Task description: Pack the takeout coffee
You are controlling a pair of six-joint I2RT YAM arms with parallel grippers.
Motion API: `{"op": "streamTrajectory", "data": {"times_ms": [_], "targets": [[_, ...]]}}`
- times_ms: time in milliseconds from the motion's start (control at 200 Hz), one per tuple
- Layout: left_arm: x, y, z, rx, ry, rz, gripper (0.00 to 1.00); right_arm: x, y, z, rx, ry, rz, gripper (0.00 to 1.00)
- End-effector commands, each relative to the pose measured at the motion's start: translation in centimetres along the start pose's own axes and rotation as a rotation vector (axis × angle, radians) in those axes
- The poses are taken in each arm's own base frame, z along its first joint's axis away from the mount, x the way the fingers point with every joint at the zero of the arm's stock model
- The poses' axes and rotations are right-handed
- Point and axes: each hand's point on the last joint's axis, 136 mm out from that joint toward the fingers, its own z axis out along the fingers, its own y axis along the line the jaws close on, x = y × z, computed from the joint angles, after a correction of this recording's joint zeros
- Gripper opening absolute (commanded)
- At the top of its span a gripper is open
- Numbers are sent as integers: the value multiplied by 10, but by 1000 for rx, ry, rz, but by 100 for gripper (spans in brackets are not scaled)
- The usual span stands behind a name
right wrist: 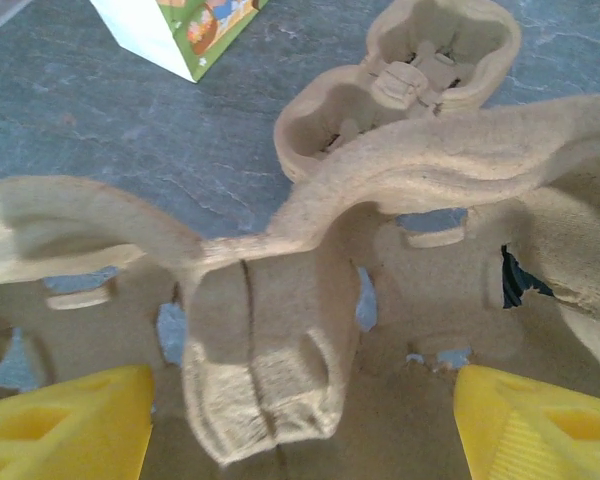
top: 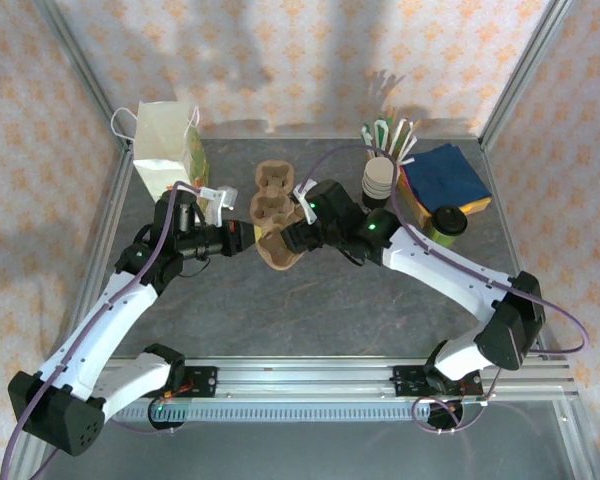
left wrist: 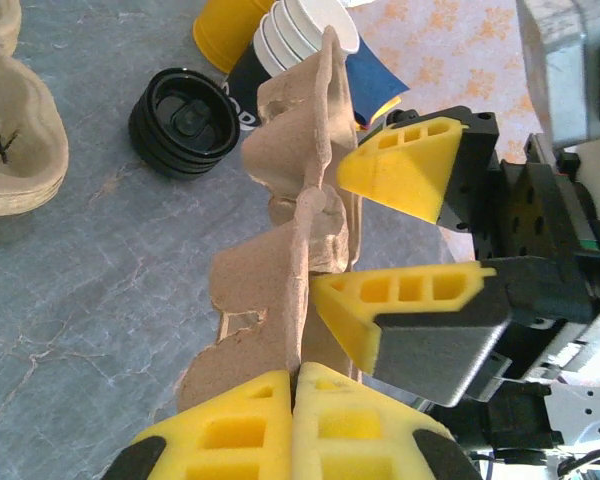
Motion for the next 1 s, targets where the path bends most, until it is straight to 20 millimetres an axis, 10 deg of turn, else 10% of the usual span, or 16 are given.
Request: {"op": "streamTrajectory", "data": {"times_ms": [0,996], "targets": [[-10,-15,-7,50,-32,53,0,-8,-7,-3,51,-15,6,74],[-19,-24,-8,83,-54,56,0,1,5,11,-22,-15,-3,61]]}}
